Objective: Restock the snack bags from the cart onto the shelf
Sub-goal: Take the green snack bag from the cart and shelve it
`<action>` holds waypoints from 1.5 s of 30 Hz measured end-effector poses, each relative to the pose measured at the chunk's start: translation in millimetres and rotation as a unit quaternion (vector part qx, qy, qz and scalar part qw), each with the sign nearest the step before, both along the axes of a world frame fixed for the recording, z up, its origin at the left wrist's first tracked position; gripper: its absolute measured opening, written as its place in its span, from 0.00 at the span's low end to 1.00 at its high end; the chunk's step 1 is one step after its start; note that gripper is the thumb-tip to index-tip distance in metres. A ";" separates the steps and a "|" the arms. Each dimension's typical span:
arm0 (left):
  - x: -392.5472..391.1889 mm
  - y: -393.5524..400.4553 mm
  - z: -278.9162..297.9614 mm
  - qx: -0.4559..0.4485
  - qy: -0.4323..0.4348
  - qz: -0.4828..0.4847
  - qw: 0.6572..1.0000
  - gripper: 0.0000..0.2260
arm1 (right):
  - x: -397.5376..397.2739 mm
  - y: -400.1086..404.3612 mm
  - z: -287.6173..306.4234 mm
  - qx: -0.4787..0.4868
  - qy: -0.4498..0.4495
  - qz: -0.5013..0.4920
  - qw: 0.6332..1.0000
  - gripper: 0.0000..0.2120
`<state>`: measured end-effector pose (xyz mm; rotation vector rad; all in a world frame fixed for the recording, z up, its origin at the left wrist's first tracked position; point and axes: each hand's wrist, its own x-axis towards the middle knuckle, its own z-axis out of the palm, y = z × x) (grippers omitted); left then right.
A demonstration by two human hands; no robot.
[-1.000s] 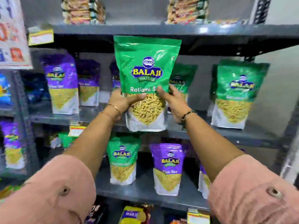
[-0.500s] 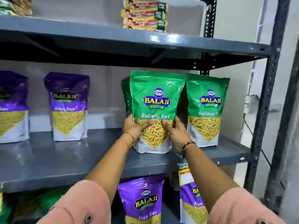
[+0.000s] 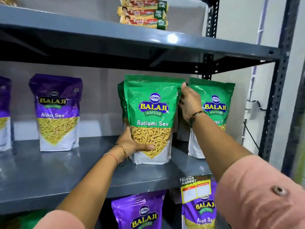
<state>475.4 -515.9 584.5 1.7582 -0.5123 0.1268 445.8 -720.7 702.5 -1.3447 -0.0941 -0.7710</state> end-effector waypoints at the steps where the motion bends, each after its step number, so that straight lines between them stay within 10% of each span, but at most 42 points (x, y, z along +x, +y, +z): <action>1: -1.7 1.5 0.0 -0.007 -0.004 -0.009 1.000 0.53 | 0.5 0.9 6.6 -0.005 -0.018 -0.028 0.999 0.20; 28: -30.6 -5.1 -0.4 -0.023 0.013 0.046 0.999 0.42 | -7.7 22.3 -31.0 -0.089 0.031 -0.087 0.992 0.19; 35: -50.0 20.0 26.9 -0.113 -0.075 0.200 0.970 0.25 | -49.5 76.1 -29.3 -0.175 -0.217 -0.366 0.888 0.17; 45: -151.7 173.8 -18.4 -0.078 -0.160 0.412 0.894 0.13 | -110.0 249.1 -115.9 -0.321 -0.302 -0.043 0.897 0.14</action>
